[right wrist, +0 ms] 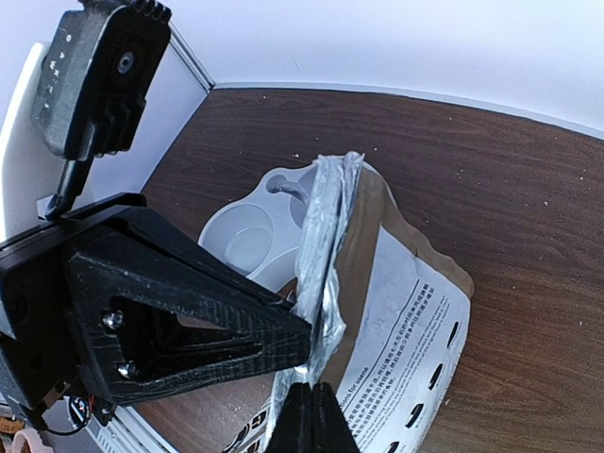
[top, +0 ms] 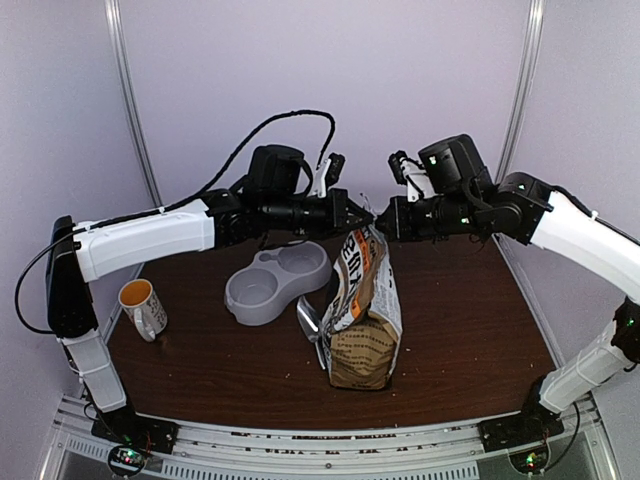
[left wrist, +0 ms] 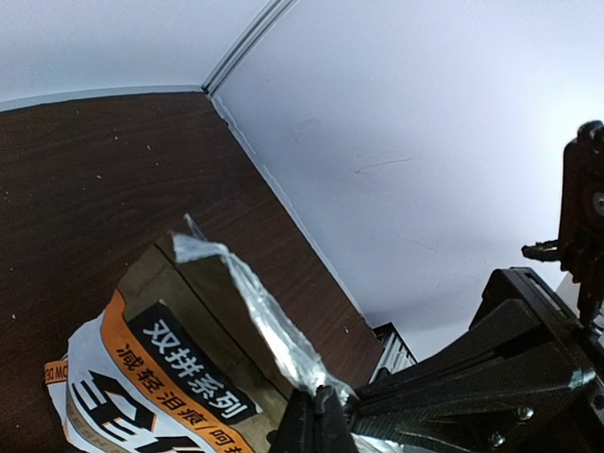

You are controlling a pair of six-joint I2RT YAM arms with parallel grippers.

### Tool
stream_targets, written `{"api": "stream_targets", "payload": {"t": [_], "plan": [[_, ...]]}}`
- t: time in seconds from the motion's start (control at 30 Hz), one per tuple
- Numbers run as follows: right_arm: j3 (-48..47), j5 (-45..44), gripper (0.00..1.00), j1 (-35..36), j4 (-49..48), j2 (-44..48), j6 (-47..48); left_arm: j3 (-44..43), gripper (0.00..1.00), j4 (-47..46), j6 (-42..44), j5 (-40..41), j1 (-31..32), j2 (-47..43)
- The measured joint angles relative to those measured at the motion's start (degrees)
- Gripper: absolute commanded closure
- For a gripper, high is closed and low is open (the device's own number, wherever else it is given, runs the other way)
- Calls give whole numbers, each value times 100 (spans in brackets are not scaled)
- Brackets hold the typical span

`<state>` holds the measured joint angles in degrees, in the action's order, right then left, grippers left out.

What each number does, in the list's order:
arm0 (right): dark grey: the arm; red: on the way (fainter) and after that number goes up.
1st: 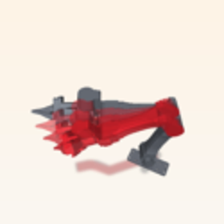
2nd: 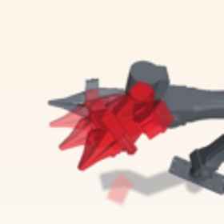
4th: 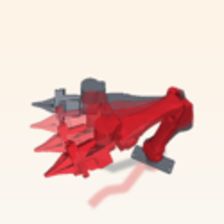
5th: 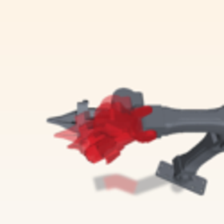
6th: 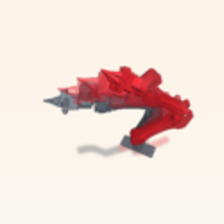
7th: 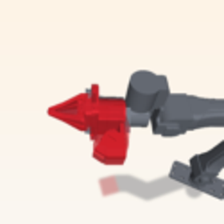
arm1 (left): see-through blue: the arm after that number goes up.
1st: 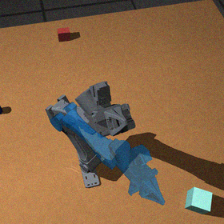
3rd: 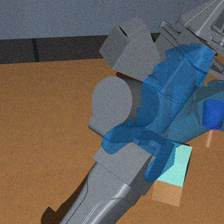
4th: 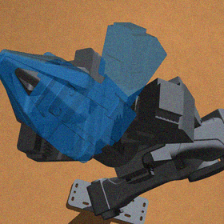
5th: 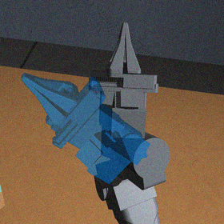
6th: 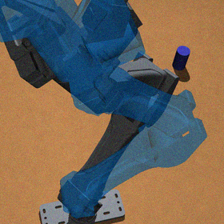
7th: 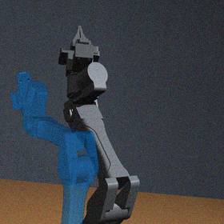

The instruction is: Serve the pet food

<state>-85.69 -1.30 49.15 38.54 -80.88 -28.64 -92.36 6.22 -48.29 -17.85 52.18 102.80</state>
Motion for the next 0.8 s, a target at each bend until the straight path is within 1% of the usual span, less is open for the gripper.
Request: {"api": "stream_targets", "payload": {"t": [0.23, 0.57, 0.8], "plan": [[48, -177, 100, 46, -37, 0, 37, 0, 100, 4, 44, 52, 4, 0], [87, -664, 100, 186, -63, -13, 214, 13, 100, 11, 177, 118, 7, -7], [81, -957, 100, 212, 2, -184, 229, 83, 100, 74, 295, 197, 4, -17]]}}
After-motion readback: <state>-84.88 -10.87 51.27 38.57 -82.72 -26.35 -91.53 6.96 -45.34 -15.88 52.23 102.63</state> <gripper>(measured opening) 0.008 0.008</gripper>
